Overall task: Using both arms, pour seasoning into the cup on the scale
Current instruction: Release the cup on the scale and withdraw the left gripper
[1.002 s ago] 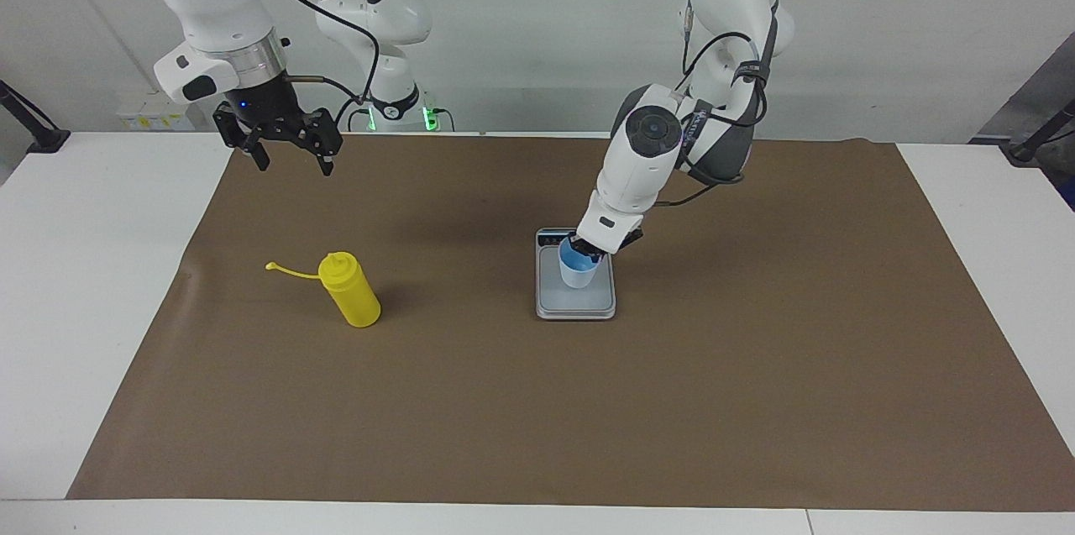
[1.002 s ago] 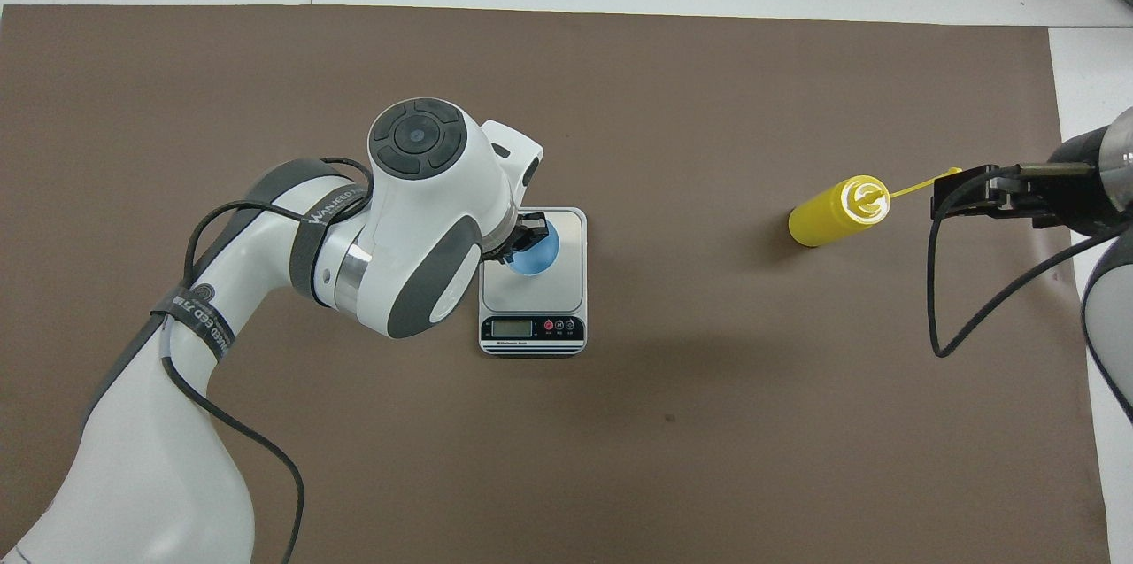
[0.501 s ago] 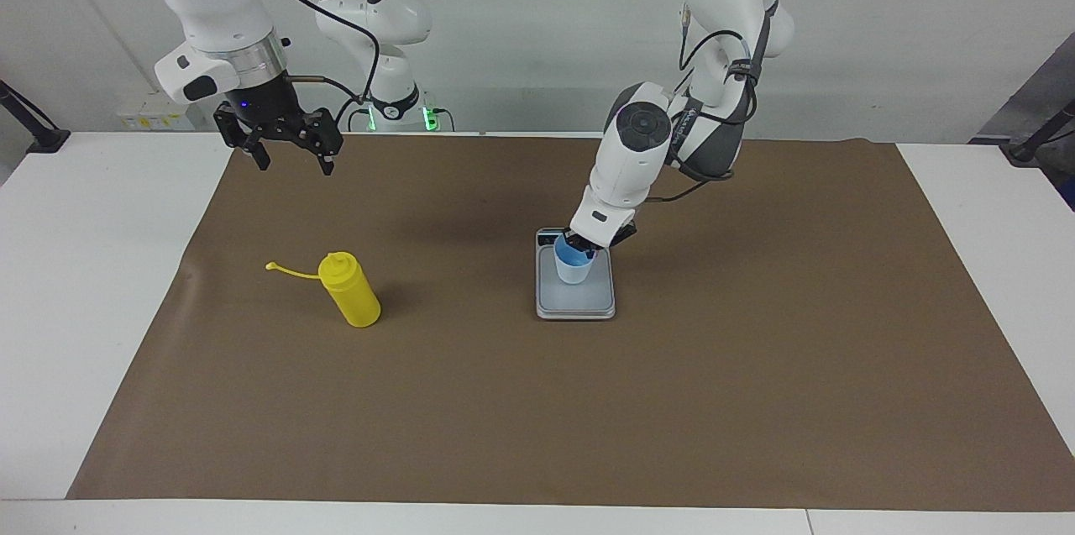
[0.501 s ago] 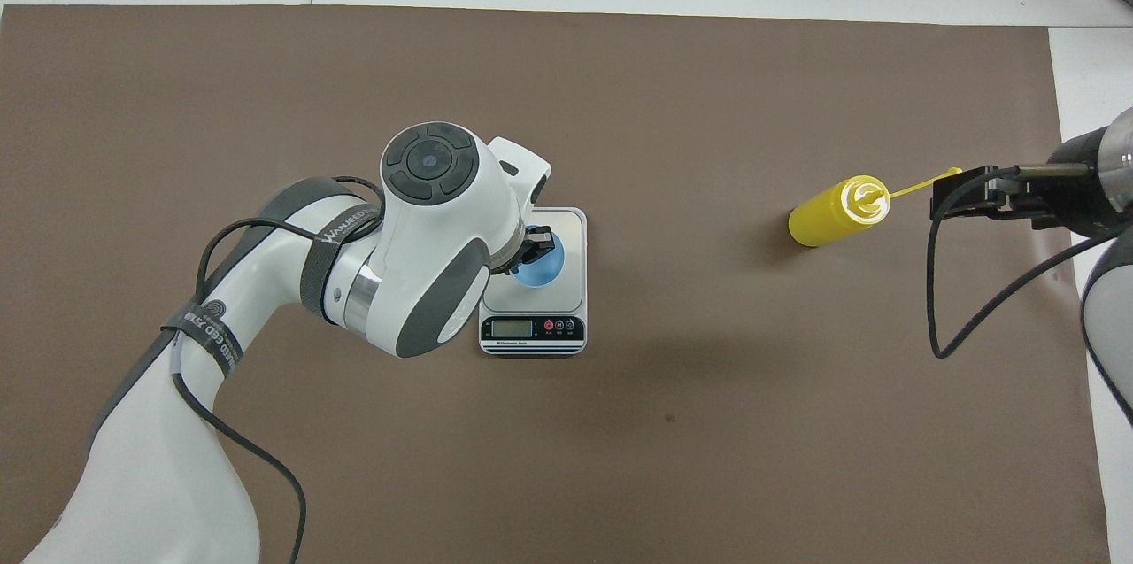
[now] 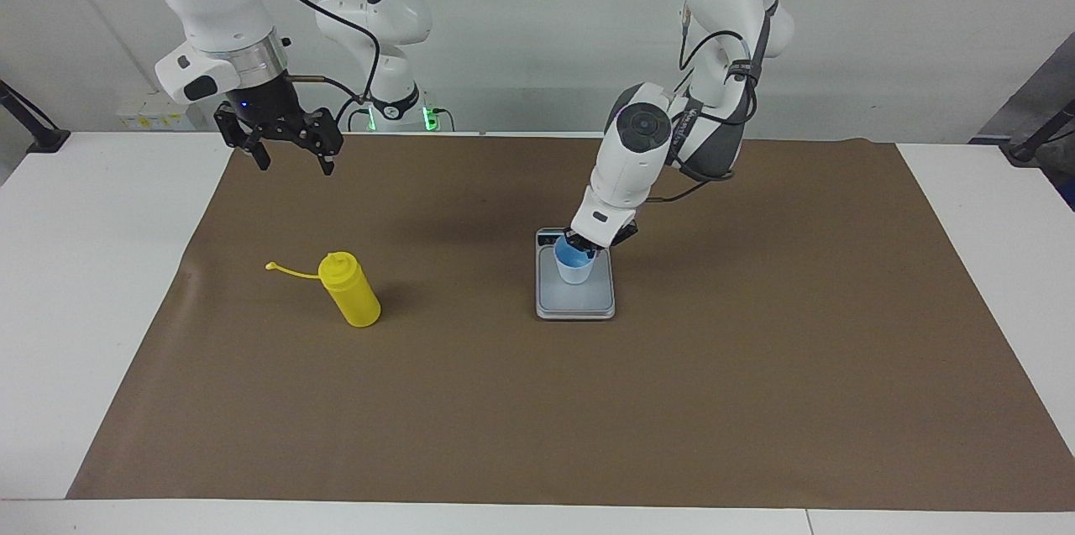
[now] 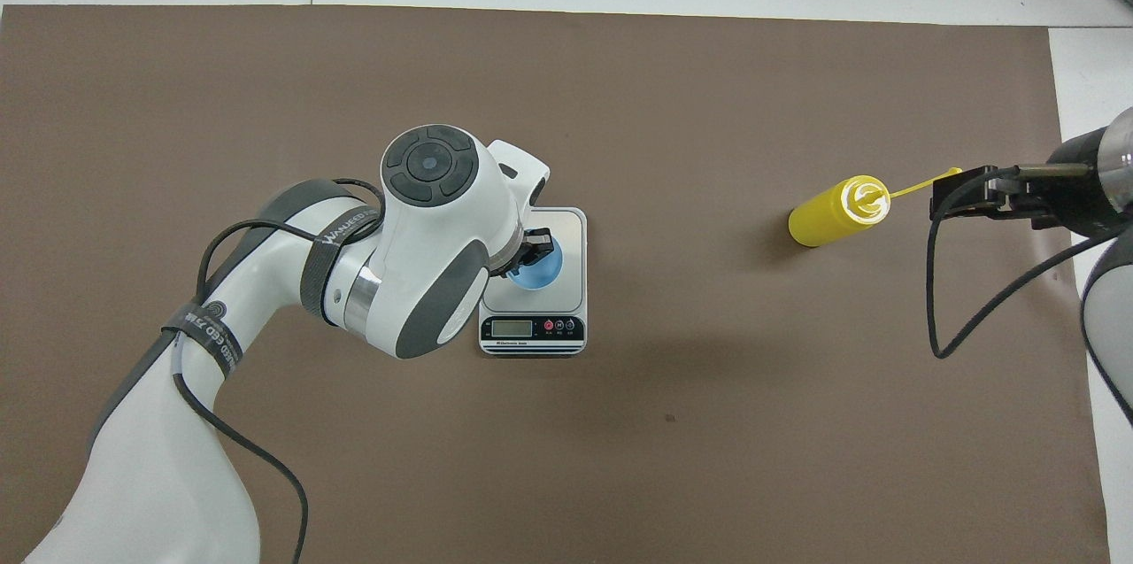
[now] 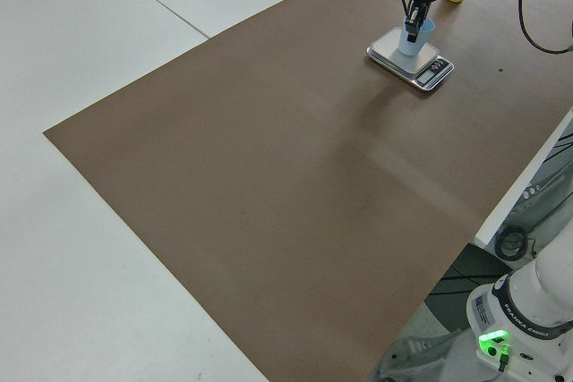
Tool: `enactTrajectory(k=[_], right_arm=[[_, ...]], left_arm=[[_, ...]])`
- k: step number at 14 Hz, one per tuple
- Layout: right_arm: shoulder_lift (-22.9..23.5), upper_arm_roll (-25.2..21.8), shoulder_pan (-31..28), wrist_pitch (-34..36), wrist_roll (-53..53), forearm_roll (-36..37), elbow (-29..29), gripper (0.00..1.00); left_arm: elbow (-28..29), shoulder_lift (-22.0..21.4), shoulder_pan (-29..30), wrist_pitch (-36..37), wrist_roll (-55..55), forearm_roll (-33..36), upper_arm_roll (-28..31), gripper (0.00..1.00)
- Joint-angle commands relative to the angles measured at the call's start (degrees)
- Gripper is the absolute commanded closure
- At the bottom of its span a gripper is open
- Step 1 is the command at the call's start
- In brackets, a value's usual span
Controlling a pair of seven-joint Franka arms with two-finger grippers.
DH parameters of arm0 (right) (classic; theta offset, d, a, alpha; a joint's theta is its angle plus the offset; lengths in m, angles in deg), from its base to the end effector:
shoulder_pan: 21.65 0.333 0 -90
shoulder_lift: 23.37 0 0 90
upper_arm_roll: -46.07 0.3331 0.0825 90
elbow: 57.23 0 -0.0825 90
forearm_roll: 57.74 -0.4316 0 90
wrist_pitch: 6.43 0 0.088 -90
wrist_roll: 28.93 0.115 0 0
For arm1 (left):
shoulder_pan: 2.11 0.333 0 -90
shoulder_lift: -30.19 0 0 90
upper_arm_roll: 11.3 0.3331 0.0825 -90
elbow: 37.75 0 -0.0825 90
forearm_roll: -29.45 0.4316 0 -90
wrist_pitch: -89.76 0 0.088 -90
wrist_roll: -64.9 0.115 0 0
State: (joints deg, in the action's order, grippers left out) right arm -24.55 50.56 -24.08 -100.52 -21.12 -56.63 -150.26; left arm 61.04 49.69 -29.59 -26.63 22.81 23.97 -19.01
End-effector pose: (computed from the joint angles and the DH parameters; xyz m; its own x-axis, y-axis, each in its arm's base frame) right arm 0.6018 0.0200 0.6248 0.9942 -0.0988 0.0415 -0.0995 -0.9949 0.0155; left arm 0.5663 -0.3982 0.3722 0.9799 0.1653 -0.1115 0.1740 -0.9821 0.0727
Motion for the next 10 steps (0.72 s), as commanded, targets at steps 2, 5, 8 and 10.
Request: enactTrajectory(k=[2, 5, 8, 10], right_arm=[[-1.02, 0.16, -0.55, -0.49, 0.71, -1.2, -1.27, 0.0], [-1.02, 0.16, -0.73, -0.66, -0.17, -1.2, -1.27, 0.0], [-1.46, 0.25, -1.52, -0.93, -3.31, -1.28, -2.5, 0.0], [-2.24, 0.16, -3.35, -2.85, -7.62, -2.85, -4.6, 0.0]], left_arm=[[1.59, -2.1, -0.2, -0.68, 0.96, 1.0, 1.29, 0.0], [-2.1, -3.67, 2.16, 2.39, 1.48, 1.44, 2.35, 0.0], [-3.07, -6.74, 5.24, 4.59, 6.84, 3.99, 2.43, 0.0], [-3.6, -7.98, 7.79, 5.47, 8.94, 4.96, 2.35, 0.0]])
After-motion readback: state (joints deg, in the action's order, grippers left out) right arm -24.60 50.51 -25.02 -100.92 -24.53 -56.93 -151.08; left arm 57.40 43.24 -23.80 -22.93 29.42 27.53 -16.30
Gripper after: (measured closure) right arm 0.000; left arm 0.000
